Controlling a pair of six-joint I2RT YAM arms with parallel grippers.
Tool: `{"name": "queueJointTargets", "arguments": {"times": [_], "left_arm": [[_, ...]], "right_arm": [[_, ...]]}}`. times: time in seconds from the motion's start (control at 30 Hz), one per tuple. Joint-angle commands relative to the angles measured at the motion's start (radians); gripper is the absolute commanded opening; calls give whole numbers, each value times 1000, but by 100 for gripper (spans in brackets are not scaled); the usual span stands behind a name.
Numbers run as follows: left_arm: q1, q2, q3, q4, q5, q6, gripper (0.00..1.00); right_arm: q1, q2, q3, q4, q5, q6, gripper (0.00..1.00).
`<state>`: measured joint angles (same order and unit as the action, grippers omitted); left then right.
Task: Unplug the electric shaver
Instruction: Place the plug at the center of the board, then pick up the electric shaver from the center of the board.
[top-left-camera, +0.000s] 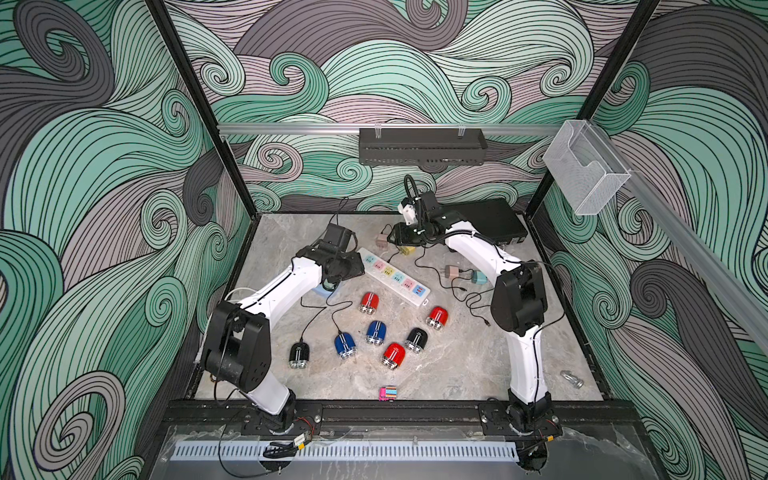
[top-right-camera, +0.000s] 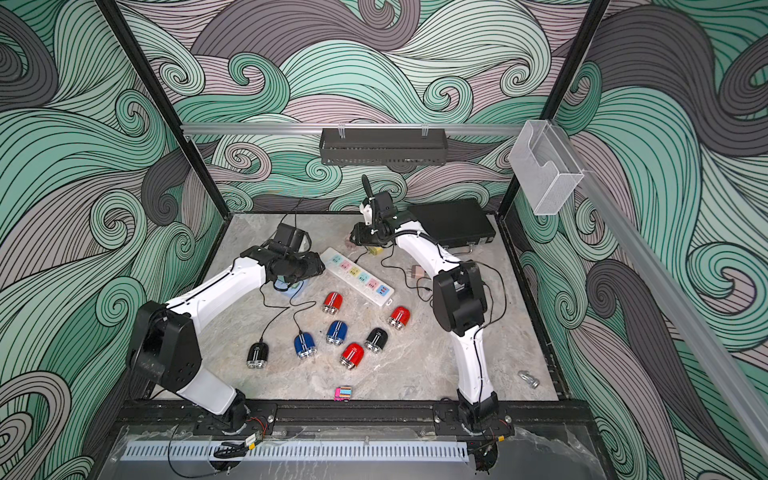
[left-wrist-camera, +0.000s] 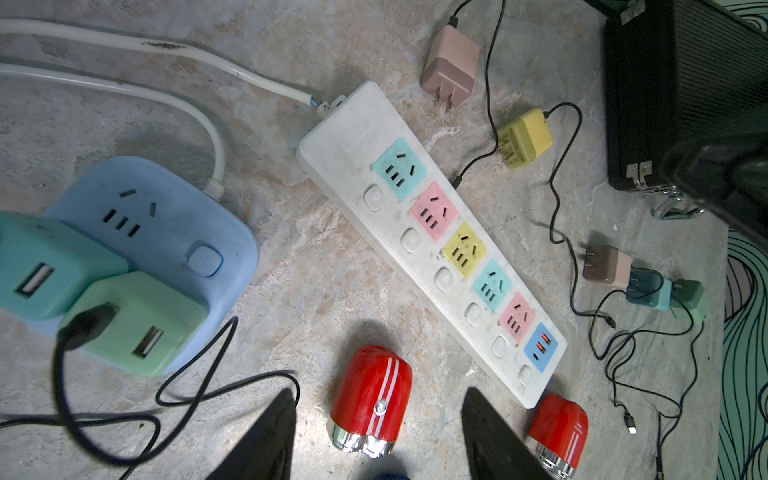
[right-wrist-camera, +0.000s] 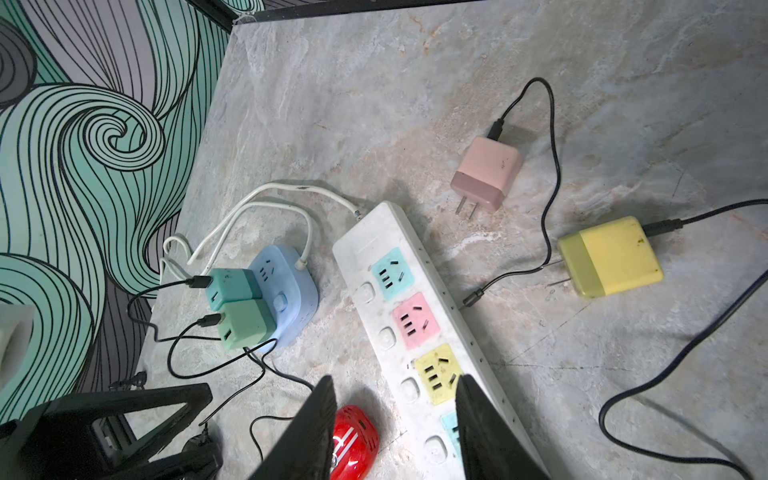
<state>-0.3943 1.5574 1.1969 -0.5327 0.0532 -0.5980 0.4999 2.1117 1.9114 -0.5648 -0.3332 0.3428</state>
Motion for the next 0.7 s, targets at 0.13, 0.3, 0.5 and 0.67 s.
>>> {"name": "queueJointTargets", "arguments": {"times": [0.13,0.3,0.5,0.67], "left_arm": [[-9,-129,-89,-64,-65,16,64],[-11,-240,-139,-91,-91,19,65],[-15,-320,-200,-138,-126,11,65],[-25,-378,-267,-168,-165,-40,65]], "right_arm": [[41,-132,-130,50,72,-36,48],[72,-212,-221,64,104,-58,48],[107,-318,-349,87,134,-70,49],[144,-378,-447,97,156,-82,49]]}}
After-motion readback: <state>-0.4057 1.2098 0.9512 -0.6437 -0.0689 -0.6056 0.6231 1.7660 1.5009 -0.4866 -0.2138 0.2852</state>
